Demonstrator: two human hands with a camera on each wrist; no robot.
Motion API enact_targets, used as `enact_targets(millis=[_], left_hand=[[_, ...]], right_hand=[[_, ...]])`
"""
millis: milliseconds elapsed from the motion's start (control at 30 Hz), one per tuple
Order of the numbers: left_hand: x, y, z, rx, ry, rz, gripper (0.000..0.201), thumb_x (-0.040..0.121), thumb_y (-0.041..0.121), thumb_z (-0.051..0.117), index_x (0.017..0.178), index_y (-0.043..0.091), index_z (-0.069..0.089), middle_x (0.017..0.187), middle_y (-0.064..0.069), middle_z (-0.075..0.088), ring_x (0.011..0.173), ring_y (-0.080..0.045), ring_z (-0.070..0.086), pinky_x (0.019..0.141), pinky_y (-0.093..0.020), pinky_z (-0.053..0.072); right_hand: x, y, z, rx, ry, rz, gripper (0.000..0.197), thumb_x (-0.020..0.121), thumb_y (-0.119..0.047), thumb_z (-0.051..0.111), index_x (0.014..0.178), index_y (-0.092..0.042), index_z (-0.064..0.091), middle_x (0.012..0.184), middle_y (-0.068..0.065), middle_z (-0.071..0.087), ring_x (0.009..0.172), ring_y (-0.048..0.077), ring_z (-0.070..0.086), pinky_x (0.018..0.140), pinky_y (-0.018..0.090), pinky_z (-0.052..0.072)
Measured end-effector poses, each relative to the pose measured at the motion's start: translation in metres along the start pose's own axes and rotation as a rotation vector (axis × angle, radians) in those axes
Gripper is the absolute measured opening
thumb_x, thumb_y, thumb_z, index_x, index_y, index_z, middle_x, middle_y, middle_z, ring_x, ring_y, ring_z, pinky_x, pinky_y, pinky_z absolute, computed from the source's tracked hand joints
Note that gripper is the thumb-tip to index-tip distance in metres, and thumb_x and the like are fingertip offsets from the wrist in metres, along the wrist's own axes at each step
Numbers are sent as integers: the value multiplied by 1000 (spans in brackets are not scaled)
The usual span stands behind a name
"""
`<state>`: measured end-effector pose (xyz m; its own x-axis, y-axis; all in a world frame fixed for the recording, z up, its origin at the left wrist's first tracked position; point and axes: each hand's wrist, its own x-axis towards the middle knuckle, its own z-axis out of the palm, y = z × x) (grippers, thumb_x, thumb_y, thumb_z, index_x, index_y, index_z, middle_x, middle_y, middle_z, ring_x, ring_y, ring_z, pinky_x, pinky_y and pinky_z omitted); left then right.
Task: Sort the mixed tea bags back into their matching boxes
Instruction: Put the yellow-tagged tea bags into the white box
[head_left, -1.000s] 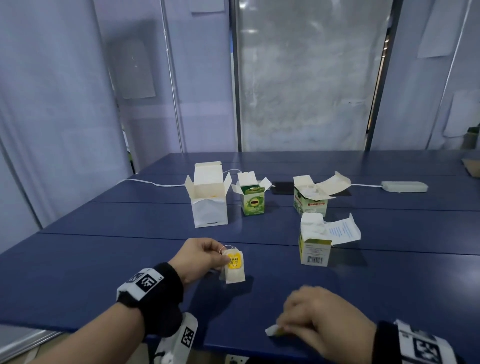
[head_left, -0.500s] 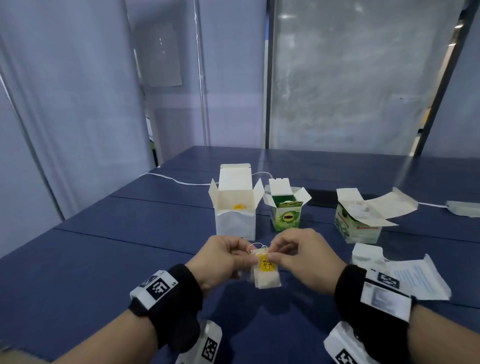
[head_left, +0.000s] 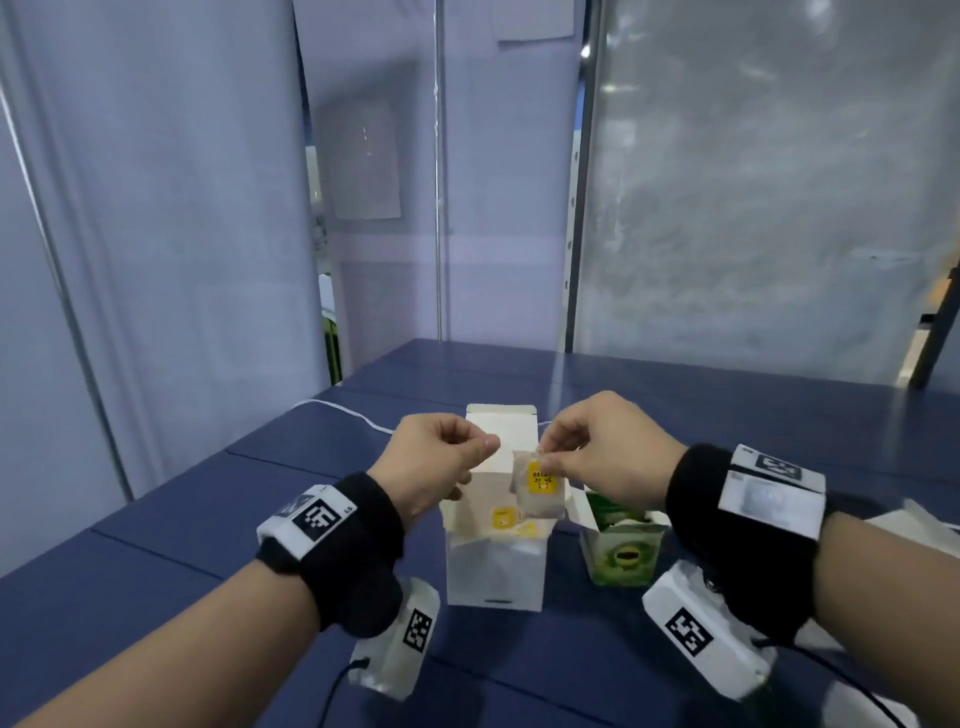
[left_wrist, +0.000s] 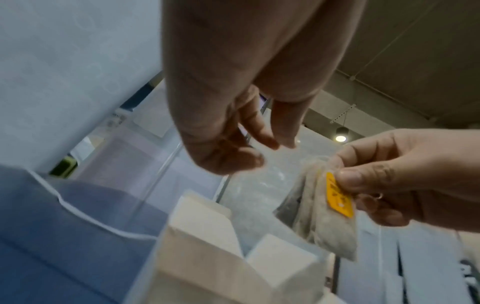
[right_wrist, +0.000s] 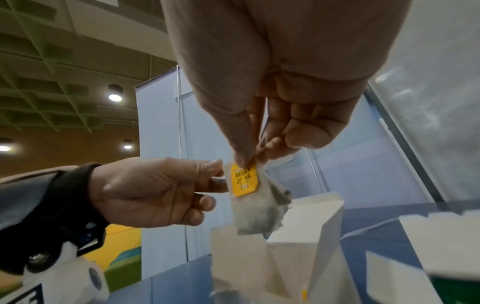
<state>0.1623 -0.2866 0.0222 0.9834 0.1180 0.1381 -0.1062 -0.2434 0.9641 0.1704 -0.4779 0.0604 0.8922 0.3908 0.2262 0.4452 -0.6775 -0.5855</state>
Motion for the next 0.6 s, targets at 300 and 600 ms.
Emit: enact_targets(millis=[300,600], left_hand=[[54,-52,-19,211,-24,-321,18,83,7,59,100,9,53,95,-14,65,74,-25,67,56,-34,58],[61,-78,-28,-106,-111,-462,14,83,-3,52,95,-1,58,82,-20,62,72,-31,61,68,-39,49]], right_hand=[[76,17,55,-131,-87,25,12,79,-21,71,67,-22,71,67,-15,64,75,5,64,74,30,57],[98,30,106,-326,-355,-2,13,76,-16,65,65,-23,65,77,-5,67,77,18,65,68,27,53]])
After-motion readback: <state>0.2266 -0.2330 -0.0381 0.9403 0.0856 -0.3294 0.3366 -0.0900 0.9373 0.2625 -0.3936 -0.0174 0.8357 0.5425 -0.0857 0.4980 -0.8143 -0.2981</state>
